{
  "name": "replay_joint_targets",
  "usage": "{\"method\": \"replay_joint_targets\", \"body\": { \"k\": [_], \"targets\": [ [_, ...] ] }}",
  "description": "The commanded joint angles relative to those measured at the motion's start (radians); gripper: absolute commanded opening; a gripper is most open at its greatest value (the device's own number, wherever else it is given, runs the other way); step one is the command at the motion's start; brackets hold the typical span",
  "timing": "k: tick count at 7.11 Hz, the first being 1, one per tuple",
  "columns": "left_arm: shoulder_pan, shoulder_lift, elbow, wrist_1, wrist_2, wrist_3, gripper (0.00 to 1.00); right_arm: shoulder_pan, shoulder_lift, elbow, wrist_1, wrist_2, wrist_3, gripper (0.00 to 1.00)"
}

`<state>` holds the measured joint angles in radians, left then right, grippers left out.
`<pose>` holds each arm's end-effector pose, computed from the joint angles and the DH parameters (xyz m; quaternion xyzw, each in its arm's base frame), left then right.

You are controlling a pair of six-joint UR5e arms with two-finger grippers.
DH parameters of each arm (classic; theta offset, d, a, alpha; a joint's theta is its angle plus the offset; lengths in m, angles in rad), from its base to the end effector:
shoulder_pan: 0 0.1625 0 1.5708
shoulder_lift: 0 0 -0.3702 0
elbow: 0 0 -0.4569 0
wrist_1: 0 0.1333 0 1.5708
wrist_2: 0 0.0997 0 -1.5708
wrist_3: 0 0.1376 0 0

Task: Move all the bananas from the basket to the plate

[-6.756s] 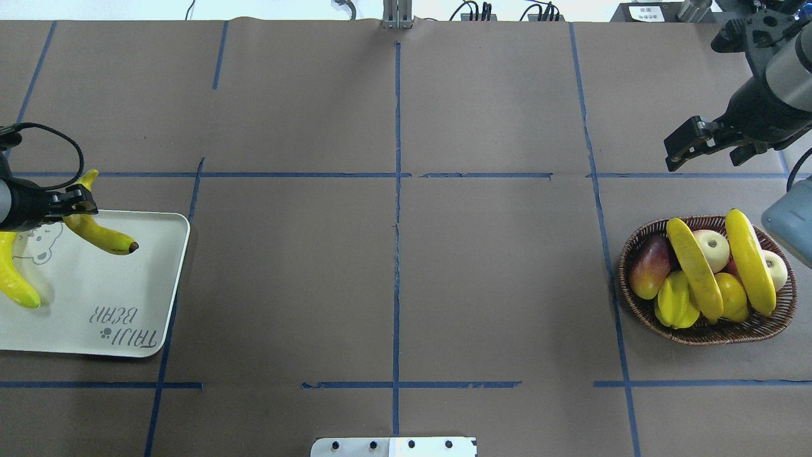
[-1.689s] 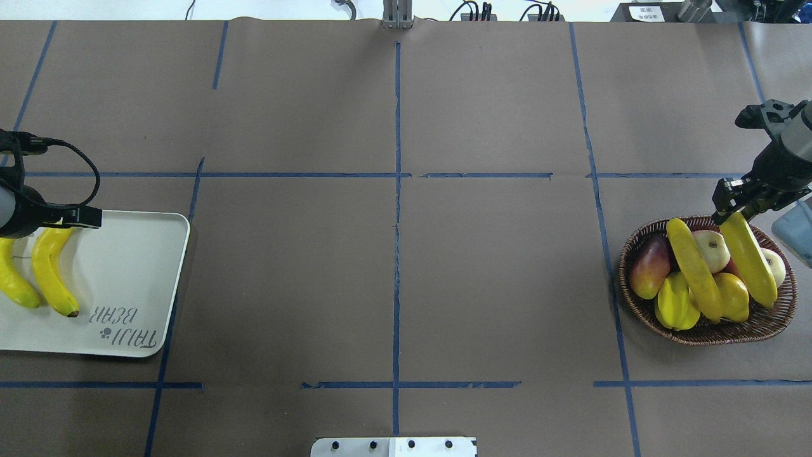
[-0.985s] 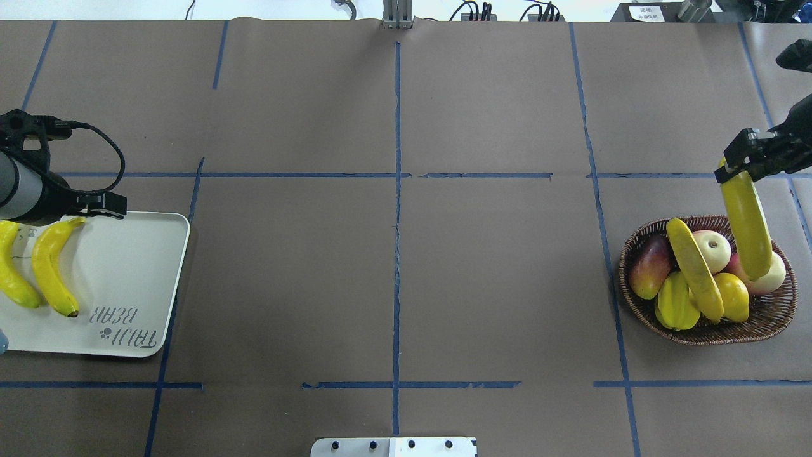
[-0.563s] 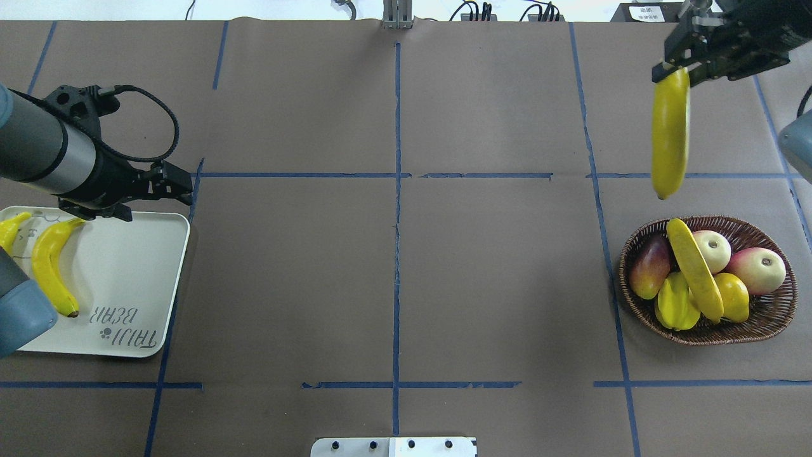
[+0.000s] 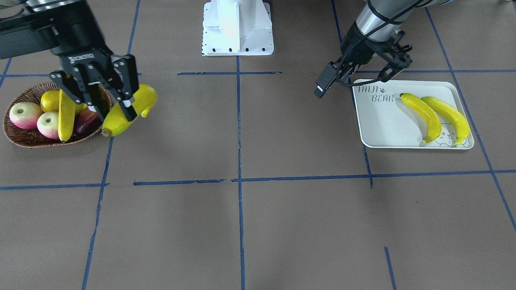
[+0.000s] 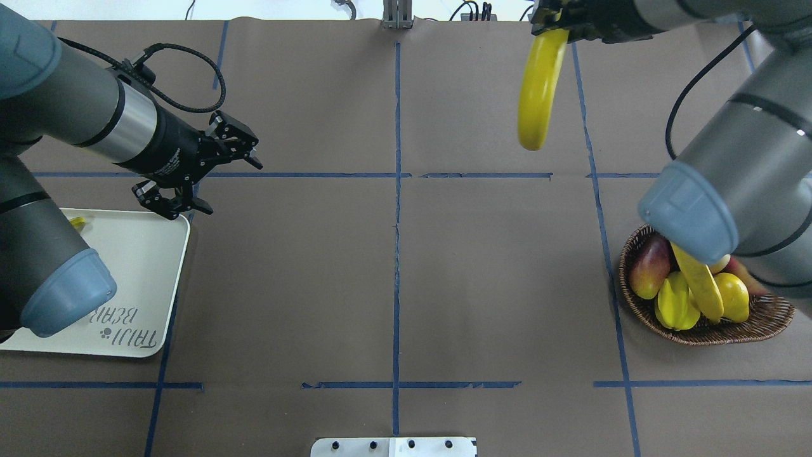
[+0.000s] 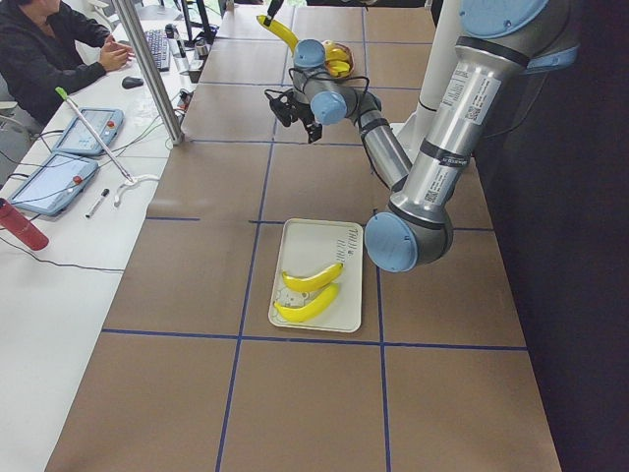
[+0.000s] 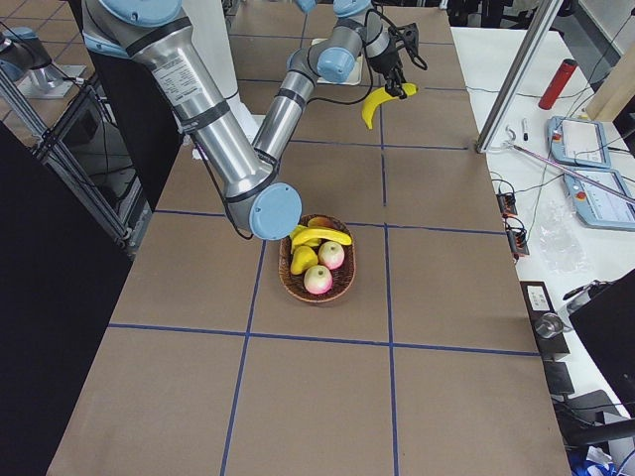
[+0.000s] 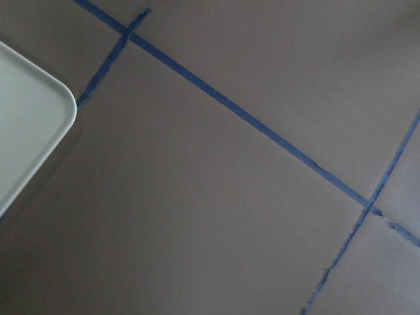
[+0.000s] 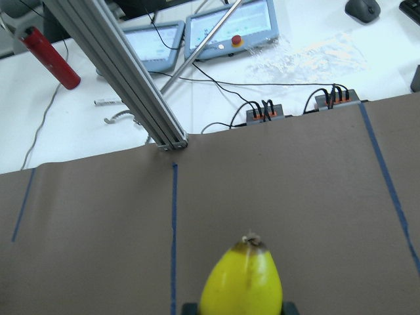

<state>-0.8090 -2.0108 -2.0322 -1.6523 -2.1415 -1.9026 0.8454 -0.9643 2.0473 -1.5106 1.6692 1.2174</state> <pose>0.3665 -0.4697 0.1204 -0.1341 0.4987 -0.3450 0.7838 -0.3025 -0.5217 0.0291 0.2707 -0.4695 0.1788 0.8212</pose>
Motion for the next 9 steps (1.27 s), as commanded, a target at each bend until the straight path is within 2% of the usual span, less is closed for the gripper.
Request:
{"method": "replay_joint_targets", "body": {
  "k": [1, 2, 4, 6, 7, 9],
  "targets": [
    [0.001, -0.031, 0.106, -0.196, 0.000, -0.332, 1.00, -0.197, 0.015, -0.003, 0.076, -0.367, 0.164, 0.00],
    [0.001, -0.032, 0.131, -0.277, 0.000, -0.466, 1.00, -0.236, 0.015, -0.013, 0.122, -0.452, 0.222, 0.00],
    [0.002, -0.074, 0.153, -0.366, 0.005, -0.670, 1.00, -0.308, 0.016, -0.016, 0.151, -0.613, 0.226, 0.00],
    [0.008, -0.138, 0.267, -0.528, 0.018, -0.868, 1.00, -0.359, 0.027, -0.016, 0.173, -0.692, 0.249, 0.00],
    [0.010, -0.147, 0.298, -0.596, 0.082, -0.904, 1.00, -0.403, 0.027, -0.016, 0.173, -0.757, 0.267, 0.00],
    [0.034, -0.181, 0.331, -0.629, 0.097, -0.966, 1.00, -0.437, 0.029, -0.016, 0.173, -0.821, 0.287, 0.00]
  ]
}}
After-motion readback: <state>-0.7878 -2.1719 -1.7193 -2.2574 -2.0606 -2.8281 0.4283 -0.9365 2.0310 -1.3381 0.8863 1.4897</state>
